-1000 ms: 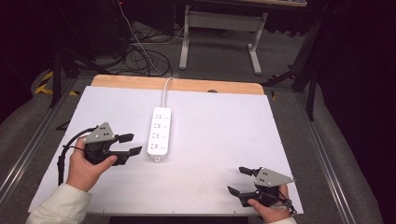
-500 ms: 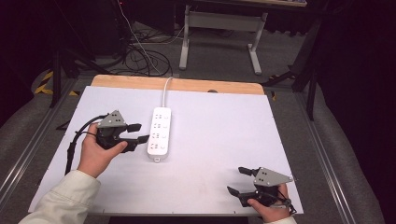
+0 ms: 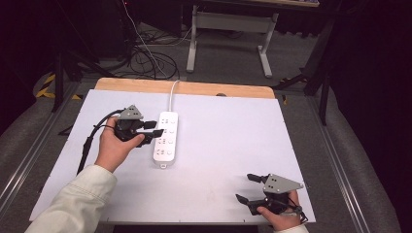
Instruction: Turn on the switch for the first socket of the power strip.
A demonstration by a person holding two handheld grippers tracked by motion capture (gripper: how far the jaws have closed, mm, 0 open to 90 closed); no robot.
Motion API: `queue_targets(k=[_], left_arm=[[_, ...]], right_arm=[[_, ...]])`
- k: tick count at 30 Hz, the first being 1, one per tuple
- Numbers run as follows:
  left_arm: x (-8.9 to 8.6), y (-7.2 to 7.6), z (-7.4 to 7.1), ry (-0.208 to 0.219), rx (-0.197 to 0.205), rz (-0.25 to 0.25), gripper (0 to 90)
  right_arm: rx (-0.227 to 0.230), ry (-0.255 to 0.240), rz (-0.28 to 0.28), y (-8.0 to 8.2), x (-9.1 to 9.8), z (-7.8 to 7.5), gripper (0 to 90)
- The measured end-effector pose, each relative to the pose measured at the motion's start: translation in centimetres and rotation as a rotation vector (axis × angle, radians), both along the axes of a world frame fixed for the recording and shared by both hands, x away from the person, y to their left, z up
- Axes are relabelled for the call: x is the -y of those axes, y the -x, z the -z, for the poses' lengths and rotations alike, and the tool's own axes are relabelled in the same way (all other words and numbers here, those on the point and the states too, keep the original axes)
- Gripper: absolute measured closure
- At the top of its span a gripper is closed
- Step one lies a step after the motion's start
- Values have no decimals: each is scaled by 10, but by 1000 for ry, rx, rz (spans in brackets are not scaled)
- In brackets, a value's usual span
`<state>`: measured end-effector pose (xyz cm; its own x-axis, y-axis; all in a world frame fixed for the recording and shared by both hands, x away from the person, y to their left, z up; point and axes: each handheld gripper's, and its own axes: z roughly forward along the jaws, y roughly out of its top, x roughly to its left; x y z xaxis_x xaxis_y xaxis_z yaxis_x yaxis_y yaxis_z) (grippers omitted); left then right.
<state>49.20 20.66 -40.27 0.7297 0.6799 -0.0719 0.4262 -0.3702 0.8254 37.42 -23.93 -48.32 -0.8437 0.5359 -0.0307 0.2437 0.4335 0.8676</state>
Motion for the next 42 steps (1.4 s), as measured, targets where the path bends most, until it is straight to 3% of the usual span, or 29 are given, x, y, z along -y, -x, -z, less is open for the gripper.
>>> queue_targets(k=[4, 9, 16, 21, 24, 27, 30, 32, 42], left_arm=[[3, -9, 5, 50, -28, -29, 634], [5, -19, 10, 27, -32, -51, 678], [11, -35, 26, 16, 7, -95, 754], [14, -41, 32, 49, 4, -117, 809], [14, -45, 36, 80, -13, -124, 853], [15, -50, 39, 86, -6, -129, 881], [16, -53, 41, 84, -6, -130, 899], [15, -57, 45, 68, 22, -139, 900], [22, -68, 53, 60, 22, -101, 900]], right_arm=[[1, -1, -2, 0, 0, 0, 217], [-5, -4, -3, -1, 1, 1, 217], [-6, -5, -7, -1, 1, 1, 216], [-6, -6, -9, -1, 1, 1, 217], [-8, -6, -11, -1, 1, 2, 216], [-8, -6, -15, -1, 1, 2, 216], [-7, -6, -16, -1, 0, 2, 216], [-7, -5, -17, 0, 0, 2, 216], [-10, -5, -22, 0, 1, 2, 216]])
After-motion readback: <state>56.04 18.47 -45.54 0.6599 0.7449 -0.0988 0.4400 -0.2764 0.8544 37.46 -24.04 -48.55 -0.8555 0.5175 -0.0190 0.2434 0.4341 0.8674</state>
